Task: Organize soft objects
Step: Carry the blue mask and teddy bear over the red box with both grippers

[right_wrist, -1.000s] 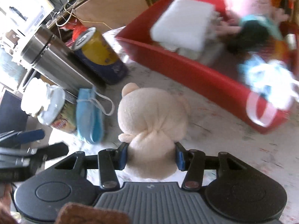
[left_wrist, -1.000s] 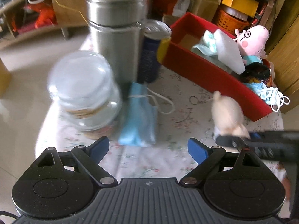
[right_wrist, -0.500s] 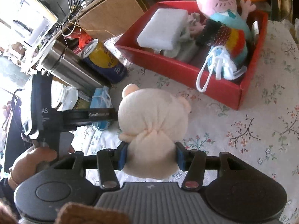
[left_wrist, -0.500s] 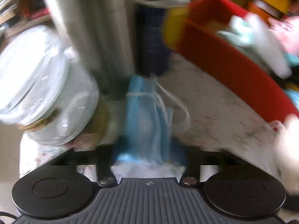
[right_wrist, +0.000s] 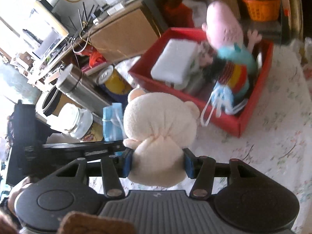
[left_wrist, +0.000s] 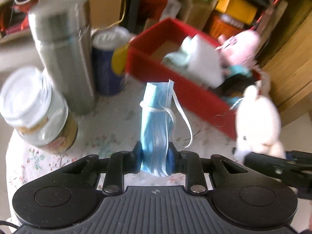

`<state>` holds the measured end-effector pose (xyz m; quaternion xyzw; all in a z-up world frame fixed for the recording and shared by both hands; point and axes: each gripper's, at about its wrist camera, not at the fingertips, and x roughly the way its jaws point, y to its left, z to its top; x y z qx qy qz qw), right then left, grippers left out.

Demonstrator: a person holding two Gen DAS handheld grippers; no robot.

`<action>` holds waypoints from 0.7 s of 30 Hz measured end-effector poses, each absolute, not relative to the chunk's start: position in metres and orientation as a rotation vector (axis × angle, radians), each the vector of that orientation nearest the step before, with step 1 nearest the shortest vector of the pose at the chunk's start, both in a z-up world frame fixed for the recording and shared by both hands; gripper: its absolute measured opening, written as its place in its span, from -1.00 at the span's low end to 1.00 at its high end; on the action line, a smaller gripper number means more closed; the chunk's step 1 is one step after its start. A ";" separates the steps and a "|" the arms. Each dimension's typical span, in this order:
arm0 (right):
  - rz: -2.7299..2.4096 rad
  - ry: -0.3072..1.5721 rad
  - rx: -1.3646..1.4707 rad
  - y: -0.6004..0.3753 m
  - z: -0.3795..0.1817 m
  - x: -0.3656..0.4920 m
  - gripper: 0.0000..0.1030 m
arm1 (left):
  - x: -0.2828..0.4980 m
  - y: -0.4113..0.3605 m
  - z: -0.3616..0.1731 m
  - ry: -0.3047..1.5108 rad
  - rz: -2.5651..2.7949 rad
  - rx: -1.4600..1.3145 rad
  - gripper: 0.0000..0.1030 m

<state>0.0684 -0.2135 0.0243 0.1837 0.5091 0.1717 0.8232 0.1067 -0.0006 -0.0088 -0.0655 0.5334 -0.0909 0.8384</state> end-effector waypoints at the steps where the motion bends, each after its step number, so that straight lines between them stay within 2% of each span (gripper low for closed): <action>1: 0.358 1.076 0.389 -0.215 0.027 0.068 -0.55 | 0.105 -0.002 -0.003 1.112 -0.200 -0.133 -0.50; 21: 0.291 0.893 0.398 -0.233 0.080 0.088 -0.55 | 0.128 -0.039 0.061 0.896 -0.222 -0.073 -0.50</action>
